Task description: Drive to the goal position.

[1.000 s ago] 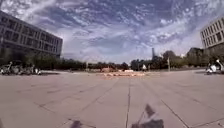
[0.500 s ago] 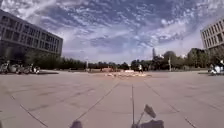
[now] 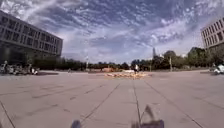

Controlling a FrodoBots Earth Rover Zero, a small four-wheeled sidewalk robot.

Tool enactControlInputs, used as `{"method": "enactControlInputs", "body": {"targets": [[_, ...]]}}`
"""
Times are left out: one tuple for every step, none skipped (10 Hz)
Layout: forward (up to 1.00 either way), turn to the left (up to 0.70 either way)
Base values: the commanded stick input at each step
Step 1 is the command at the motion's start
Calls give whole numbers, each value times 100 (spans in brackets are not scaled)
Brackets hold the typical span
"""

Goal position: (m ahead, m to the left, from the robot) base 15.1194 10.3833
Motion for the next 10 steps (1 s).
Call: {"method": "enactControlInputs", "body": {"targets": [[70,0],[70,0],[70,0],[70,0],[70,0],[70,0],[70,0],[70,0],[70,0],[70,0]]}}
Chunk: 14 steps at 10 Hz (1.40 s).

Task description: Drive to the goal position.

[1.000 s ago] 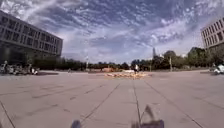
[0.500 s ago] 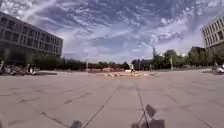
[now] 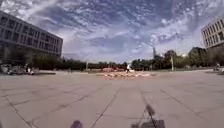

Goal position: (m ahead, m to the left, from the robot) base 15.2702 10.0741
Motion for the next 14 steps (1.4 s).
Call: {"method": "enactControlInputs", "body": {"targets": [[70,0],[70,0],[70,0],[70,0],[70,0],[70,0],[70,0],[70,0],[70,0],[70,0],[70,0],[70,0],[70,0],[70,0]]}}
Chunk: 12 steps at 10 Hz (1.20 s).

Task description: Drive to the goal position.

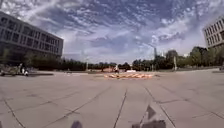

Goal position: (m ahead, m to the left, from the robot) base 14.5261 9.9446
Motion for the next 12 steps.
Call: {"method": "enactControlInputs", "body": {"targets": [[70,0],[70,0],[70,0],[70,0],[70,0],[70,0],[70,0],[70,0],[70,0],[70,0],[70,0],[70,0]]}}
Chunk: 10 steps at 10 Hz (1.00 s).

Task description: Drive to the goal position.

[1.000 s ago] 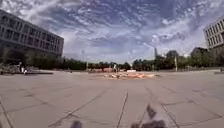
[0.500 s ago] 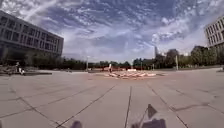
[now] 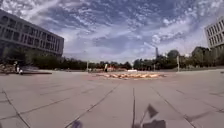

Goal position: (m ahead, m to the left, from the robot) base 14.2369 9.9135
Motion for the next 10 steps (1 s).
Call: {"method": "enactControlInputs", "body": {"targets": [[70,0],[70,0],[70,0],[70,0],[70,0],[70,0],[70,0],[70,0],[70,0],[70,0]]}}
